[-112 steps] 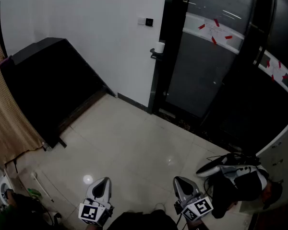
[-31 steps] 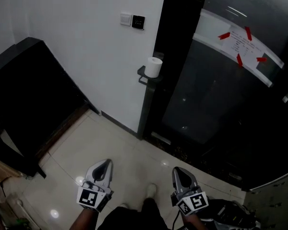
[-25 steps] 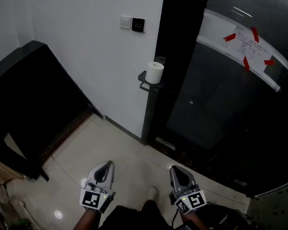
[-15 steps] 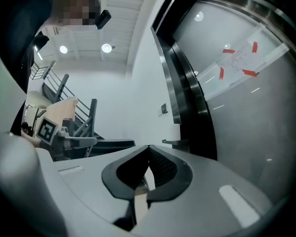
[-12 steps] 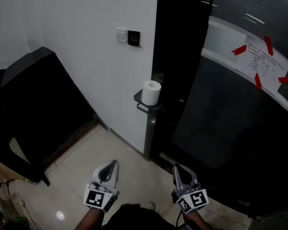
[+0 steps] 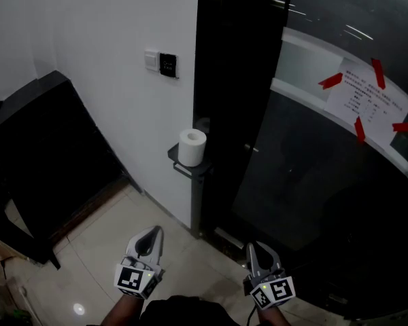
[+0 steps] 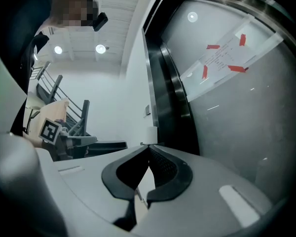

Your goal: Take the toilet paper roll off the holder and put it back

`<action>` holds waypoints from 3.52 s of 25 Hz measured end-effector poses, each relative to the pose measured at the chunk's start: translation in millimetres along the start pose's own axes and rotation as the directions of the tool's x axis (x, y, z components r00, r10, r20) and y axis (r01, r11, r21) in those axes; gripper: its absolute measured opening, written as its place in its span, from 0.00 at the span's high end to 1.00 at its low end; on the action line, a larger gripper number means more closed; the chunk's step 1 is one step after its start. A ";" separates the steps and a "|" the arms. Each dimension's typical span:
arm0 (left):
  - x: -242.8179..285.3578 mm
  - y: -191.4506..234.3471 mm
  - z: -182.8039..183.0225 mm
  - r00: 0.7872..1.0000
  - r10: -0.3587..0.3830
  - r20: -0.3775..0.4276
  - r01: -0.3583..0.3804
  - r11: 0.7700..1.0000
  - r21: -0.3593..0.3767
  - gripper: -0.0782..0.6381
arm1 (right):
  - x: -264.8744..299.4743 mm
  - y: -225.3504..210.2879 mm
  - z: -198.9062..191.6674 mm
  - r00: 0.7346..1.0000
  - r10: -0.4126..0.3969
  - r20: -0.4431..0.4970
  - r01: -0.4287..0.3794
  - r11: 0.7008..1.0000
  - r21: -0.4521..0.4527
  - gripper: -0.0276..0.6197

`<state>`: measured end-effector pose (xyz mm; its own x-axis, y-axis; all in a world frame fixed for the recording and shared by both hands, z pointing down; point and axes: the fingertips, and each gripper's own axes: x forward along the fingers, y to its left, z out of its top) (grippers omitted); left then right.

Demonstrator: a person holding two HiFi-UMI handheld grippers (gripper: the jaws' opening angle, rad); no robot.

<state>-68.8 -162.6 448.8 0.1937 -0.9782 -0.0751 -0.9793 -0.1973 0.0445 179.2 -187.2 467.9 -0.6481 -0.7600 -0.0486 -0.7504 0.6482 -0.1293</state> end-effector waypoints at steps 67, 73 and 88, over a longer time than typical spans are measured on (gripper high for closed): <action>320.5 53.4 -32.2 0.951 -0.242 -0.195 0.248 0.969 0.011 0.21 | 89.4 -24.7 -2.3 0.975 -0.219 -0.015 0.220 0.975 0.013 0.94; 329.4 50.3 -41.6 0.945 -0.214 -0.246 0.234 0.971 0.055 0.21 | 92.8 -25.8 -2.7 0.979 -0.205 -0.024 0.205 0.979 0.007 0.94; 310.2 52.7 -18.1 0.951 -0.249 -0.182 0.262 0.964 0.054 0.22 | 96.9 -23.6 3.1 0.987 -0.160 -0.006 0.160 0.987 -0.001 0.94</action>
<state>-59.3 -477.6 446.0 0.4383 -0.8934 0.0989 -0.8960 -0.4430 -0.0304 134.5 -276.3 463.2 -0.5203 -0.8537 -0.0210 -0.8446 0.5181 -0.1348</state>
